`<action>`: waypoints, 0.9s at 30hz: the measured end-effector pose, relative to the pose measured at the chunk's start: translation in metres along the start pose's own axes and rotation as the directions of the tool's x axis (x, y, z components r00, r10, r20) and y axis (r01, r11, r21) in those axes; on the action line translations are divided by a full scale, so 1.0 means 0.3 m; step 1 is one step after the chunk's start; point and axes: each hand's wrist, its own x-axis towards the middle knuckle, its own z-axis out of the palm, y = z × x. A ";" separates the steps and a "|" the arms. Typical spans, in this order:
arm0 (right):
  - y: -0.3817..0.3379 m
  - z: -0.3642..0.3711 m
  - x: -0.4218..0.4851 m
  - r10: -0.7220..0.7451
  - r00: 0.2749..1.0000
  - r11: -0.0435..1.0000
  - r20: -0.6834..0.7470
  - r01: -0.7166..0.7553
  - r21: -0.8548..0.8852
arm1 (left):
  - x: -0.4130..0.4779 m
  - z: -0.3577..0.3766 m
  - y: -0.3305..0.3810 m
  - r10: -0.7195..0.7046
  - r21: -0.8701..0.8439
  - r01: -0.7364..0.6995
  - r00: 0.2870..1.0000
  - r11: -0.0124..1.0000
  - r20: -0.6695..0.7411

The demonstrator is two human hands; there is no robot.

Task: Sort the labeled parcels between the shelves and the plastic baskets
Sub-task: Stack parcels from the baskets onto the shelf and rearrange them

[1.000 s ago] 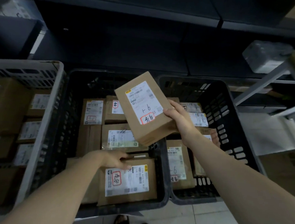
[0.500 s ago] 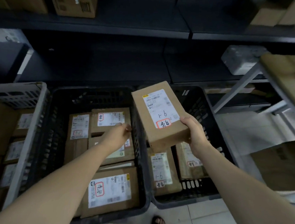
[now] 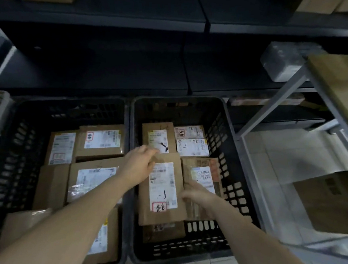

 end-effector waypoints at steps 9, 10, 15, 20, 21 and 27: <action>-0.002 -0.045 0.117 -0.026 0.992 0.993 0.126 0.041 -0.112 | 0.090 0.105 0.063 -0.193 0.264 0.130 0.954 0.956 0.228; 0.003 -0.066 0.121 0.008 0.991 0.986 0.135 0.014 -0.167 | 0.100 0.101 0.063 -0.203 0.288 0.131 0.950 0.949 0.238; 0.036 -0.171 0.123 0.184 0.978 0.956 -0.099 -0.202 -0.214 | 0.113 0.116 0.058 -0.239 0.292 0.129 0.893 0.948 0.381; 0.114 -0.218 0.056 0.391 0.911 0.917 -0.134 -0.398 -0.034 | 0.123 0.120 0.076 -0.242 0.207 0.170 0.882 0.964 0.404; 0.129 -0.213 0.057 0.415 0.904 0.910 -0.099 -0.414 0.037 | 0.128 0.119 0.082 -0.248 0.189 0.187 0.884 0.964 0.395; 0.145 -0.226 0.154 0.378 0.911 0.811 -0.166 -0.239 0.534 | 0.138 0.129 0.107 -0.308 0.180 0.255 0.855 0.950 0.418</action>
